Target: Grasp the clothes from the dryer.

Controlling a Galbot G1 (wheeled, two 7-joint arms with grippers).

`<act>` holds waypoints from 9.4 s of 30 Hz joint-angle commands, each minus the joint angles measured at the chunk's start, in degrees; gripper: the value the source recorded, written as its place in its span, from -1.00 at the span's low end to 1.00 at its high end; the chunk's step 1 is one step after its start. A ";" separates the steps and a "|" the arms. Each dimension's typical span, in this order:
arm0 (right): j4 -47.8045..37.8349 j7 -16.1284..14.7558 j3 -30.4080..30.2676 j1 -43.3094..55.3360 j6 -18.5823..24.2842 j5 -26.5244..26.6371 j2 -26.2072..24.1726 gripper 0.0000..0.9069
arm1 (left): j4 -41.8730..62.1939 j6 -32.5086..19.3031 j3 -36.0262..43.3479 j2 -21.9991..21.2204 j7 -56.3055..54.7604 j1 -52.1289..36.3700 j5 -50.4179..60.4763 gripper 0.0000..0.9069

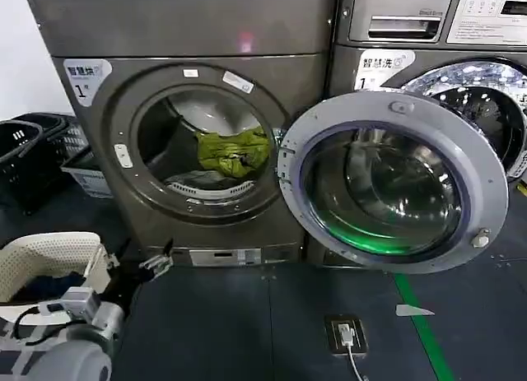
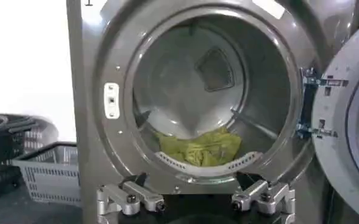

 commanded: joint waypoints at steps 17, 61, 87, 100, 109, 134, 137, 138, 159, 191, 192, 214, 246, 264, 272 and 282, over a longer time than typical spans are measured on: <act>0.15 -0.05 -0.44 0.35 0.41 0.06 0.12 1.00 | 0.05 0.08 0.01 -0.06 0.09 0.14 0.03 1.00; 1.44 -0.58 -1.27 0.34 1.21 0.06 0.99 1.00 | 0.91 -0.11 0.19 0.13 0.45 -0.55 0.00 1.00; 4.71 -0.48 2.28 -3.76 0.09 1.52 0.96 1.00 | 24.23 -6.41 7.13 2.32 2.49 -23.62 -0.95 1.00; 4.83 -2.37 2.13 -3.43 1.77 1.51 0.54 1.00 | 48.44 -12.17 12.99 1.33 1.87 -40.86 0.78 1.00; 4.88 -2.79 0.84 -2.25 1.93 1.45 0.14 1.00 | 61.59 -15.47 14.78 0.22 2.20 -50.10 1.17 1.00; 4.73 -3.17 -0.69 -0.55 2.42 1.54 -0.21 1.00 | 91.19 -22.13 16.32 -2.08 7.09 -67.57 7.05 1.00; 4.58 -3.29 -0.80 -0.38 2.58 1.53 -0.41 1.00 | 94.77 -23.23 16.32 -2.22 7.81 -69.04 7.66 1.00; 4.49 -3.27 -0.83 -0.33 2.61 1.53 -0.51 1.00 | 95.84 -23.29 16.43 -2.23 8.41 -69.44 7.61 1.00; 4.02 -3.68 -1.26 -0.09 3.02 1.47 -0.98 1.00 | 109.17 -23.73 45.42 2.90 38.80 -79.28 16.79 1.00; 3.76 -4.06 -2.84 1.03 3.89 0.02 -0.14 1.00 | 115.92 -30.71 57.53 1.69 45.13 -83.56 54.85 1.00; 3.66 -4.08 -2.81 0.99 3.96 -0.02 -0.12 1.00 | 116.04 -30.80 57.63 1.52 45.11 -83.44 54.55 1.00; 3.88 -4.23 -4.74 2.10 4.56 -0.82 0.23 1.00 | 117.41 -32.08 59.08 0.45 45.28 -81.87 52.76 -1.00; 4.31 -4.24 -5.67 2.27 5.44 -1.68 0.87 1.00 | 107.75 -26.29 19.04 -1.35 23.49 -76.01 -0.79 -1.00; 4.47 -3.71 -5.63 2.12 7.01 -0.93 0.62 1.00 | 86.27 -39.49 12.84 -4.63 -5.88 -63.33 -0.16 -1.00; 4.17 -3.11 -4.42 1.94 8.82 -0.66 0.50 1.00 | 79.47 -39.59 12.68 -5.72 -8.23 -55.00 4.81 -1.00; 4.07 -2.39 -2.90 1.11 10.11 0.65 0.47 1.00 | 74.30 -38.55 13.60 -5.69 -8.57 -51.84 4.48 -1.00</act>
